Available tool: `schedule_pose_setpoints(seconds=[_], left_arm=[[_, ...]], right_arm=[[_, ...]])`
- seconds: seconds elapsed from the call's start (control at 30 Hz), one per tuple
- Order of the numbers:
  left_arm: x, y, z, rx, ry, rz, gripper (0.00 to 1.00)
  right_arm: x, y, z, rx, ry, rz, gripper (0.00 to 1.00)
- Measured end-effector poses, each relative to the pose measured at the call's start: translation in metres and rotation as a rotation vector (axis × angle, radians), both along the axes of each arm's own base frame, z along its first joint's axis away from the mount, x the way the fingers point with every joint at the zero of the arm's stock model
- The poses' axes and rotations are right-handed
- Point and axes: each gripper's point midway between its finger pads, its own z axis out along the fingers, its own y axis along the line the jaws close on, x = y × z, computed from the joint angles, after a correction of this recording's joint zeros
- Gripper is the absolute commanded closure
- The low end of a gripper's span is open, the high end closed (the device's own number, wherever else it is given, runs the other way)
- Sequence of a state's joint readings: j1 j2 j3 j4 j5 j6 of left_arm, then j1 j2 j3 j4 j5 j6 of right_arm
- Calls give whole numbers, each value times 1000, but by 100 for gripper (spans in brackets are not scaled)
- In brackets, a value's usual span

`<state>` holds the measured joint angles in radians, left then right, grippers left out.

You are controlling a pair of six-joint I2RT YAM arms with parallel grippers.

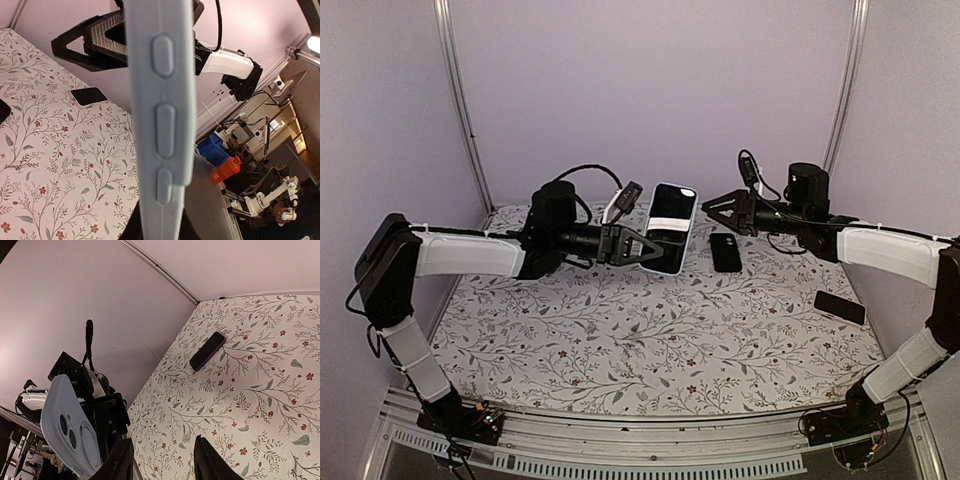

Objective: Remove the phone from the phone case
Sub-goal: Remove the top right corner of the phone case from itself.

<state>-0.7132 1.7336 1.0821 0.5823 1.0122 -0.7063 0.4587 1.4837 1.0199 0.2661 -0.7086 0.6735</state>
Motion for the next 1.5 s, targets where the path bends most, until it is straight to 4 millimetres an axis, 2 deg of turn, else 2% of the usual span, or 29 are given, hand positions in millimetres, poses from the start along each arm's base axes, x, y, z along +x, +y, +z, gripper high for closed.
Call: schedule_pose_setpoints(seconds=[0.13, 0.27, 0.43, 0.6, 0.9, 1.5], left_arm=[[4, 1, -5, 18, 17, 23, 100], [8, 1, -7, 27, 25, 41, 100], [9, 1, -8, 31, 30, 44, 100], [9, 1, -7, 30, 29, 41, 100], [6, 0, -7, 31, 27, 31, 100], [5, -1, -11, 51, 26, 26, 100]], right_arm=[[-3, -1, 5, 2, -15, 2, 54], [-17, -4, 24, 25, -77, 23, 52], [-36, 6, 44, 50, -160, 81, 52], [-40, 11, 43, 48, -164, 100, 52], [-30, 17, 26, 28, -124, 101, 52], [-28, 16, 27, 27, -119, 89, 52]])
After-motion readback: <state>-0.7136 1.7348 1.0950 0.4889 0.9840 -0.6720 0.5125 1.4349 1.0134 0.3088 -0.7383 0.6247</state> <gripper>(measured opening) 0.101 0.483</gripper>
